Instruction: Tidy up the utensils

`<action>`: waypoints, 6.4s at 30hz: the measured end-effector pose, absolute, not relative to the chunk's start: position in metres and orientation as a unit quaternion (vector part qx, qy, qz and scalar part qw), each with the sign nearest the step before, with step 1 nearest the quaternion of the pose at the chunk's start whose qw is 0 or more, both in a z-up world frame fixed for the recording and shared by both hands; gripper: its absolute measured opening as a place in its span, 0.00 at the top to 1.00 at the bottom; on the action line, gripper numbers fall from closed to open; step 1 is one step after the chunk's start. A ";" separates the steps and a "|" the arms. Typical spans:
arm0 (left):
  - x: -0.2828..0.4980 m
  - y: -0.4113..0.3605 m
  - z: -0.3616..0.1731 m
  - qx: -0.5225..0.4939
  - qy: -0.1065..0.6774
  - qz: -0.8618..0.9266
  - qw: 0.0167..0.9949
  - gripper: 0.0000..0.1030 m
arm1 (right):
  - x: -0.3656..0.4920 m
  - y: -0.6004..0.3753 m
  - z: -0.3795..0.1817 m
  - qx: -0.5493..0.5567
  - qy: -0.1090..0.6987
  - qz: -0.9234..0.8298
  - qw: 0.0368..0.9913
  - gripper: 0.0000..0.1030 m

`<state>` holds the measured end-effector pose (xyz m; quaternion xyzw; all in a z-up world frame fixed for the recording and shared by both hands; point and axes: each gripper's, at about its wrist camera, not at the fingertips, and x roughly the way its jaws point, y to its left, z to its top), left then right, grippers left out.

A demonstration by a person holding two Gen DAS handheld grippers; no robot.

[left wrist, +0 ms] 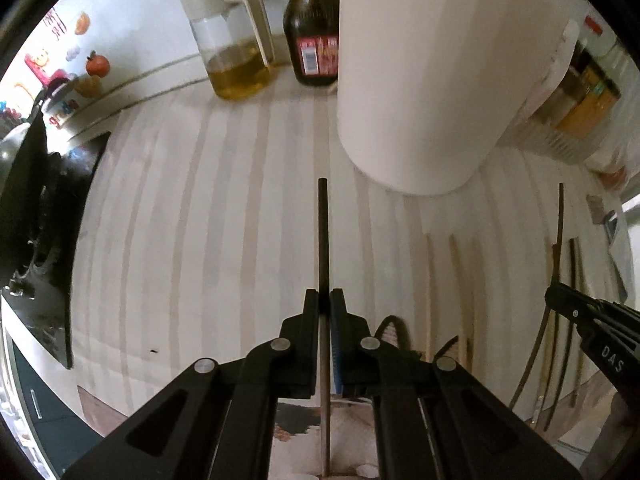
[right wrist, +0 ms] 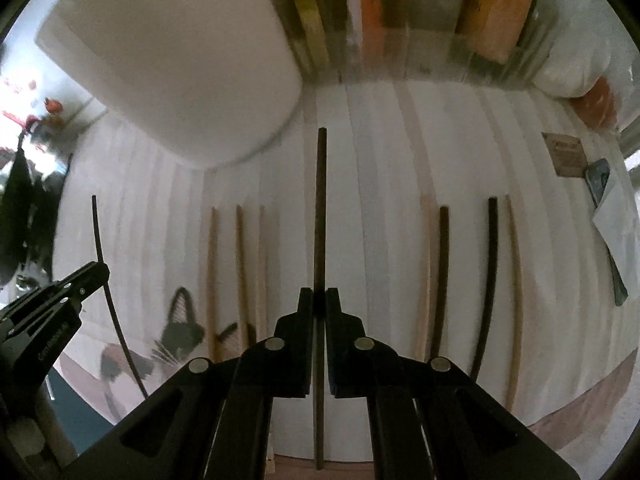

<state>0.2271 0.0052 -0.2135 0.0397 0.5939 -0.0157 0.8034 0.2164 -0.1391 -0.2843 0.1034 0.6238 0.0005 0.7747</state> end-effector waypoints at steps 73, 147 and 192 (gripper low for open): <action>0.306 0.102 -0.255 0.194 0.571 -0.016 0.798 0.48 | 0.257 -0.123 -0.355 0.171 0.681 -0.025 0.712 0.94; 0.199 0.049 -0.262 0.037 0.614 -0.001 0.789 0.96 | 0.238 -0.147 -0.307 0.089 0.676 -0.025 0.731 0.95; 0.214 0.036 -0.089 -0.014 0.444 -0.032 0.895 0.96 | 0.181 -0.169 -0.154 0.057 0.483 0.012 0.874 0.95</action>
